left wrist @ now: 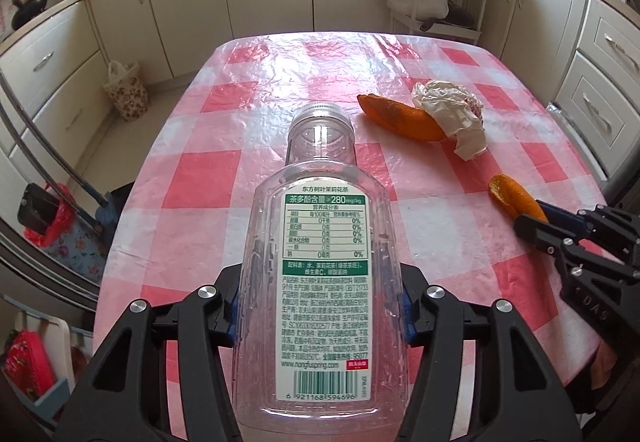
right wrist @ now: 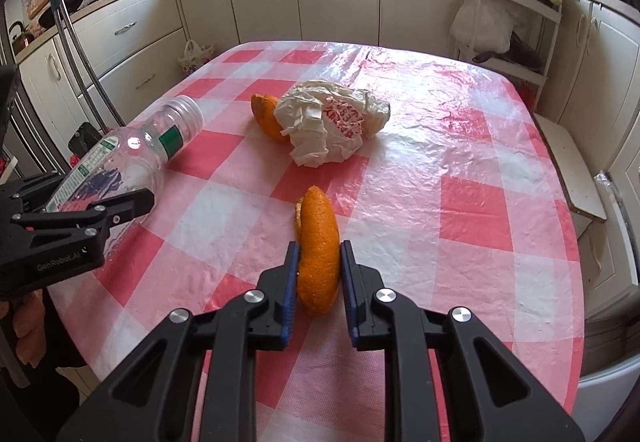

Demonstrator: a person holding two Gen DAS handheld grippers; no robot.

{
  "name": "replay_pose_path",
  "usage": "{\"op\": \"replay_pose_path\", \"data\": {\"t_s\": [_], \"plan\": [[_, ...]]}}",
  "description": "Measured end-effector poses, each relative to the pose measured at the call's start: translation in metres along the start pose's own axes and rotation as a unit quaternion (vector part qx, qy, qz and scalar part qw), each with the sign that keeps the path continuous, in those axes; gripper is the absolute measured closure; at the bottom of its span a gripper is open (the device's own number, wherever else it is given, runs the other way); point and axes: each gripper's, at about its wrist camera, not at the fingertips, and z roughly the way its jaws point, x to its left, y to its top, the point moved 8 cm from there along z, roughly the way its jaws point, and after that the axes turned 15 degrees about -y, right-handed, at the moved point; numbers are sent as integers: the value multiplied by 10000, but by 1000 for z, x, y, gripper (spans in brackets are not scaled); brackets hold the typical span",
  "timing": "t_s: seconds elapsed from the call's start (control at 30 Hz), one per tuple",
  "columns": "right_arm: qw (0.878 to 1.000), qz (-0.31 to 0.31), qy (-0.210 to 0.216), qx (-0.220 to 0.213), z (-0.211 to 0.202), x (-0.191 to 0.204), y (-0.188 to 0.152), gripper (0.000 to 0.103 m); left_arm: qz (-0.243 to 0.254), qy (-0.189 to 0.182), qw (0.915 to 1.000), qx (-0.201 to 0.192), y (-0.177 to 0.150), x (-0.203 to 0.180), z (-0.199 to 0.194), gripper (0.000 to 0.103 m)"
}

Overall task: Collect trash
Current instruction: 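Carry the bottle and the orange peel down toward the yellow bucket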

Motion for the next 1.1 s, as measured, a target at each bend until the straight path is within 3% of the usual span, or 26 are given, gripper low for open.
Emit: {"op": "replay_pose_path", "data": {"t_s": [0.3,0.5,1.1], "plan": [[9998,-50,-94,-139,-3,4,-3,82,-91,-49,9998,-158,-5,-3,-5,49],[9986,434,293,105,-7,0,-4,83,-207,-95,9991,-360,-8,-4,-12,49],[9978,520,310,-276,-72,-10,-25,84,123,-108,9945,-1030,-48,-37,-95,49]]}}
